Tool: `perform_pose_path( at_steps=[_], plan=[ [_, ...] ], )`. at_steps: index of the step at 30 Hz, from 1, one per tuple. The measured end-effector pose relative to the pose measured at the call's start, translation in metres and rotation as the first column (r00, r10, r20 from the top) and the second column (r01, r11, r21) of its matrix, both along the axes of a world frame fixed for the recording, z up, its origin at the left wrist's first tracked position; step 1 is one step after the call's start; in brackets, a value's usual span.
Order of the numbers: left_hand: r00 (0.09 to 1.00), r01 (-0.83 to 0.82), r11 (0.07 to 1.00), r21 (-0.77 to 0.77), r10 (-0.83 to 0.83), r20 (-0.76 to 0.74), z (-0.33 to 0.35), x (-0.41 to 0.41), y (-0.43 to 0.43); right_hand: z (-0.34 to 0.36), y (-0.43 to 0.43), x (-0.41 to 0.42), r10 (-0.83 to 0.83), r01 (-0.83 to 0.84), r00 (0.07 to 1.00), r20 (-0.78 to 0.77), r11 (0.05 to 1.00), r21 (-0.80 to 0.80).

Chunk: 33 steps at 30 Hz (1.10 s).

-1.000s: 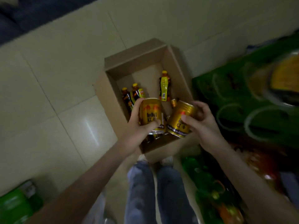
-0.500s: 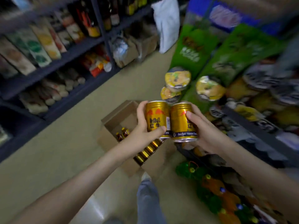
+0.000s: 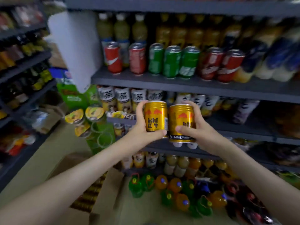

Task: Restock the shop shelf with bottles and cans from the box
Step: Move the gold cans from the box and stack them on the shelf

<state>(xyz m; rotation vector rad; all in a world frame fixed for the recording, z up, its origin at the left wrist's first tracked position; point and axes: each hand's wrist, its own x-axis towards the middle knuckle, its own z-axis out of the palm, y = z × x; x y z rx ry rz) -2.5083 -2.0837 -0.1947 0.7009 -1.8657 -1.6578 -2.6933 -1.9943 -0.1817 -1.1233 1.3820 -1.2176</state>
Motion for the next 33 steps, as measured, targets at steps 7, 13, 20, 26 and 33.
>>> perform_pose_path(
  at_steps=[7, 13, 20, 26, 33],
  plan=[
    [0.985, 0.13, 0.978, -0.164, -0.146, -0.088, 0.041, -0.114, 0.028, 0.052, 0.065, -0.077, -0.268, 0.228, 0.945, -0.188, 0.951, -0.208],
    [0.954, 0.195, 0.956, -0.218, -0.236, -0.185, 0.066, -0.19, 0.035, 0.081, 0.088, -0.129, -0.419, 0.342, 0.875, -0.245, 0.891, -0.299],
    [0.903, 0.268, 0.908, -0.322, -0.354, -0.245, 0.106, -0.253, 0.039, 0.114, 0.106, -0.178, -0.511, 0.403, 0.833, -0.211, 0.823, -0.401],
    [0.901, 0.211, 0.906, -0.368, -0.326, -0.287, 0.109, -0.305, 0.067, 0.119, 0.131, -0.229, -0.541, 0.395, 0.803, -0.251, 0.798, -0.455],
    [0.926, 0.126, 0.923, -0.363, -0.241, -0.291, 0.099, -0.367, 0.116, 0.111, 0.17, -0.302, -0.486, 0.344, 0.827, -0.282, 0.835, -0.431]
  ],
)
